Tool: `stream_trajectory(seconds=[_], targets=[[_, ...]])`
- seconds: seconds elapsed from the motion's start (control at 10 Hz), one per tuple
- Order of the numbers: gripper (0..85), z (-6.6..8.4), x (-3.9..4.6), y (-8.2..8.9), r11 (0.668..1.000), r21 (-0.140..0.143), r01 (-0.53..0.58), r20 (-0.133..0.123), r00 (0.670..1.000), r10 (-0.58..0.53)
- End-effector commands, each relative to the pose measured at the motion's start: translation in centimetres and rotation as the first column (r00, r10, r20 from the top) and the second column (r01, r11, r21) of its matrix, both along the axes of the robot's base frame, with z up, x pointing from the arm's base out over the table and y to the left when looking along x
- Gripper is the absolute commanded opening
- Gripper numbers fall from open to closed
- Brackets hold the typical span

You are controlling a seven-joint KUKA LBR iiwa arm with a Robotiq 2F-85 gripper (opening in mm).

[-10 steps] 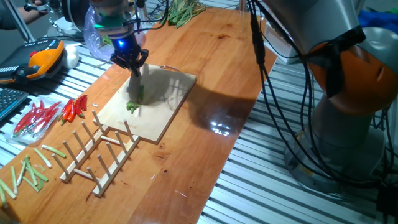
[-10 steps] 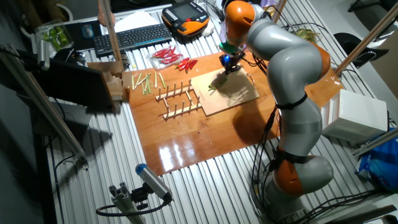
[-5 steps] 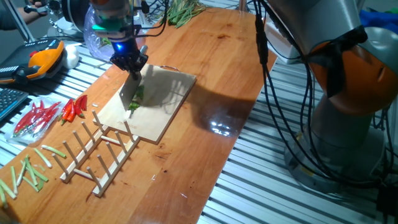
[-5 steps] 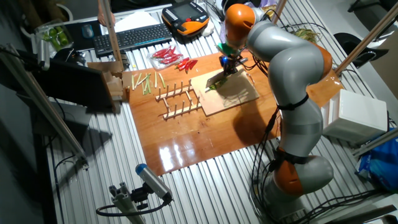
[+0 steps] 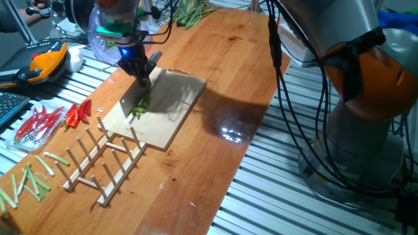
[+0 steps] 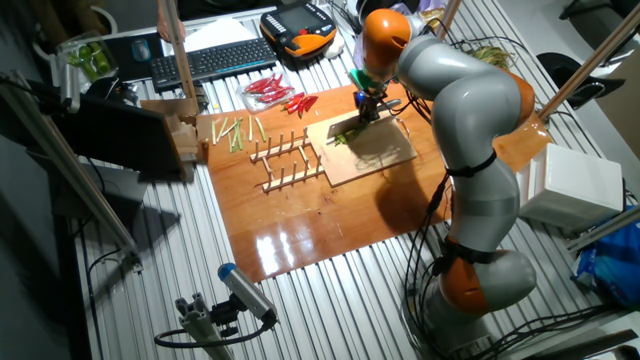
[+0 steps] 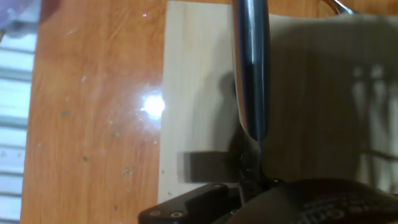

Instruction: Chop the chili peppers

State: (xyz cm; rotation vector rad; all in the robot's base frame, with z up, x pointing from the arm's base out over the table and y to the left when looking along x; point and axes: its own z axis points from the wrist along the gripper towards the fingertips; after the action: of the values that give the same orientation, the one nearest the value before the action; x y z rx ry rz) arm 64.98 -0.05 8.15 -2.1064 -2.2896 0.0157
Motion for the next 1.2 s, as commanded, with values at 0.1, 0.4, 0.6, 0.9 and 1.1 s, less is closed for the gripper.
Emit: stream_trajectory(seconds=[0.1,0.4,0.6,0.9,1.1], targets=[[0.0,-0.34,-0.04,0.07,0.97,0.002,0.241,0.007,0.97,-0.241],[0.0,-0.49,-0.1,0.28,0.97,0.005,0.241,0.014,0.97,-0.241],[0.0,-0.63,-0.12,0.28,0.97,-0.005,0.243,0.029,0.97,-0.243],[0.0,-0.73,-0.32,0.31,0.988,-0.025,0.15,0.055,0.987,-0.149],[0.0,-0.63,-0.17,0.24,0.998,-0.045,0.034,0.045,0.998,-0.032]])
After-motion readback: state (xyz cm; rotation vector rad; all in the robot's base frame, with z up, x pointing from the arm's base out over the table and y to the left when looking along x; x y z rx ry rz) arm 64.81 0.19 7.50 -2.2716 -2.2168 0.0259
